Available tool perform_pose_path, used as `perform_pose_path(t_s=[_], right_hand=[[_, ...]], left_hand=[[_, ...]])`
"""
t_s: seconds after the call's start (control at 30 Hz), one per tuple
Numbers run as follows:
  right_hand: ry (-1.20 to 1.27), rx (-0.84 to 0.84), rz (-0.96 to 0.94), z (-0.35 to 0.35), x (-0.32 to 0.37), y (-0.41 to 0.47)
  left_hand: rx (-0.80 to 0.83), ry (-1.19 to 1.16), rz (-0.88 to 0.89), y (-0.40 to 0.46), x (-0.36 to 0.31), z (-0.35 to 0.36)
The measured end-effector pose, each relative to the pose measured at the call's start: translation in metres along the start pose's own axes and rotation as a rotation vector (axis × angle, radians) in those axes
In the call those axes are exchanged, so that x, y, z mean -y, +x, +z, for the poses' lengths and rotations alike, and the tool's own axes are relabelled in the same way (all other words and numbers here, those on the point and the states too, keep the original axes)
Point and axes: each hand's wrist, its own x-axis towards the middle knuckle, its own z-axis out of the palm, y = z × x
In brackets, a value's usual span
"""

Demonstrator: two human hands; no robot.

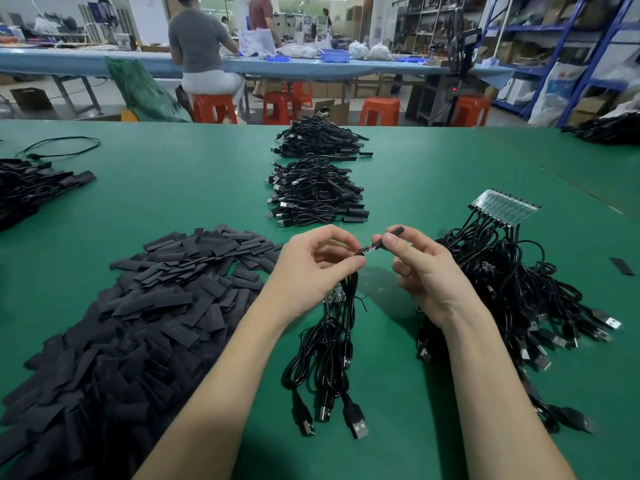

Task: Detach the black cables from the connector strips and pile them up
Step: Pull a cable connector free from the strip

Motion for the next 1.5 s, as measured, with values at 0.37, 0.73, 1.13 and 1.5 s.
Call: perform_pose_path(t_s=[0.37,0.73,1.13,1.5], right_hand=[[-0.034,0.024,0.042,0.003,0.004,0.001],[-0.035,0.095,0.063,0.008,0.001,0.001],[-0.035,0.113,0.080,0.007,-0.002,0.002],[-0.077,0.107,0.067,0.009,-0.007,0.004]], left_hand=[[-0.036,-0.010,0.058,-0.003,-0.002,0.005],[-0.040,-0.070,0.059,-0.003,-0.001,0.002],[-0.087,-0.142,0.043,-0.003,0.002,0.002],[-0.094,-0.121,0.049,-0.003,0.004,0.001]])
